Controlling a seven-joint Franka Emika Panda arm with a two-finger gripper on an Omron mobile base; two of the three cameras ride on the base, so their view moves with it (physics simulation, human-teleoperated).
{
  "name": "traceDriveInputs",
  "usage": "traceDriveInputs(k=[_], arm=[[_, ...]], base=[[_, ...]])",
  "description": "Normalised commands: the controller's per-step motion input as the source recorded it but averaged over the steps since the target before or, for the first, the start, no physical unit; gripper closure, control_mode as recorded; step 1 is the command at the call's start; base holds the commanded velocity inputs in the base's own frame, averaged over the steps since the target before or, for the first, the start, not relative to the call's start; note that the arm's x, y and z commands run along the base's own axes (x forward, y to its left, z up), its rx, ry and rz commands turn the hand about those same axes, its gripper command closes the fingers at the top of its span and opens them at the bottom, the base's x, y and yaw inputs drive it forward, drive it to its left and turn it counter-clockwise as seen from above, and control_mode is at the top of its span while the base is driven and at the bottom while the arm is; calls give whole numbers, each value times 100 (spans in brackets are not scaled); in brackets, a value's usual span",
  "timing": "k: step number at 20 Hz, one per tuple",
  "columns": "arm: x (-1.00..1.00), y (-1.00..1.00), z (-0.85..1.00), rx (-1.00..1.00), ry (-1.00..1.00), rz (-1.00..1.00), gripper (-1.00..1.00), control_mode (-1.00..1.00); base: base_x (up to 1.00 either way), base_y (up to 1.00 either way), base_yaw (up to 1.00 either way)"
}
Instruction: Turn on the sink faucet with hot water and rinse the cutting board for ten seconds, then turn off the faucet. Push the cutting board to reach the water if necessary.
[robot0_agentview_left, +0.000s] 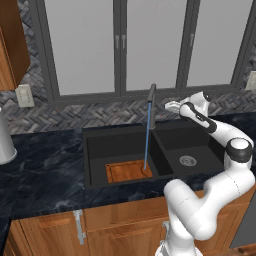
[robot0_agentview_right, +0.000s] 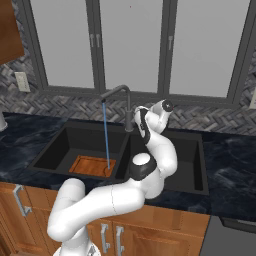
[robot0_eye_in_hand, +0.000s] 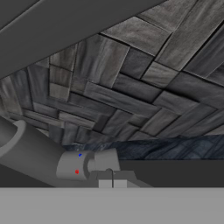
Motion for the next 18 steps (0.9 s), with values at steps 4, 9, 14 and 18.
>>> traceDriveInputs(k=[4,9,14,18], arm=[[0,0,0,0,0,0,100,-100],[0,0,0,0,0,0,100,-100],[0,0,0,0,0,0,100,-100],[-2,0,0,0,0,0,100,-100]], base=[[0,0,0],[0,0,0],[0,0,0],[0,0,0]])
